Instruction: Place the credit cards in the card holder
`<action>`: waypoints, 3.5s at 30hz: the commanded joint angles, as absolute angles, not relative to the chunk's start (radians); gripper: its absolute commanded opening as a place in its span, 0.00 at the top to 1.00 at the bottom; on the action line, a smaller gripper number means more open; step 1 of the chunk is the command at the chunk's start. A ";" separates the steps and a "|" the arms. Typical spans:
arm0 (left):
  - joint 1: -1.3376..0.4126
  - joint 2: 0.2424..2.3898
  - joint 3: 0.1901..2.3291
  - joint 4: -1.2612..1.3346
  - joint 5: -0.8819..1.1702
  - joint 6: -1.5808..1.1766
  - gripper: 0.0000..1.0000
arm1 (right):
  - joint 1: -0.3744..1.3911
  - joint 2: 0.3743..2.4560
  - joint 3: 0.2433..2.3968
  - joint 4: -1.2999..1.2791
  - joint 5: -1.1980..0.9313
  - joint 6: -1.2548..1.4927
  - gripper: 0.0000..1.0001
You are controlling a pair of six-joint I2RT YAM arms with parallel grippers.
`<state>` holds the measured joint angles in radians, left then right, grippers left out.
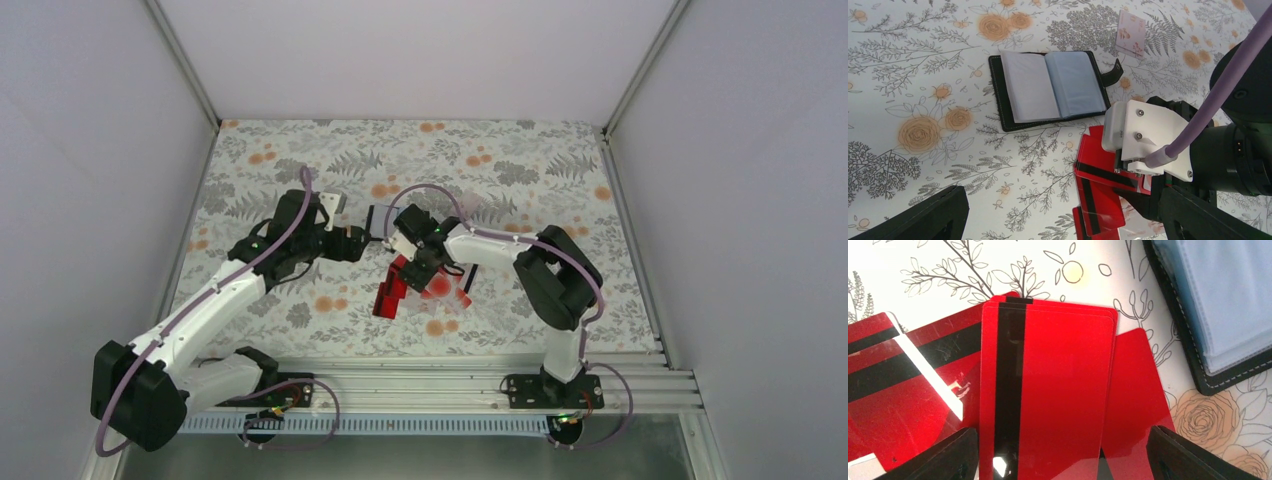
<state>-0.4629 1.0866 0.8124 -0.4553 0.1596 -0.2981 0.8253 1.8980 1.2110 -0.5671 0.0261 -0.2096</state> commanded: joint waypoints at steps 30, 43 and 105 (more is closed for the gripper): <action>-0.465 0.998 0.834 -0.526 0.202 -0.337 0.05 | 0.880 1.990 1.113 -0.647 -0.026 0.033 0.46; -0.466 1.136 0.729 -0.416 0.408 -0.505 0.07 | 0.842 1.941 1.110 -0.595 -0.245 0.061 0.45; -0.438 1.398 0.816 -0.018 0.758 -0.704 0.42 | 0.538 1.595 1.155 -0.505 -0.950 0.291 0.44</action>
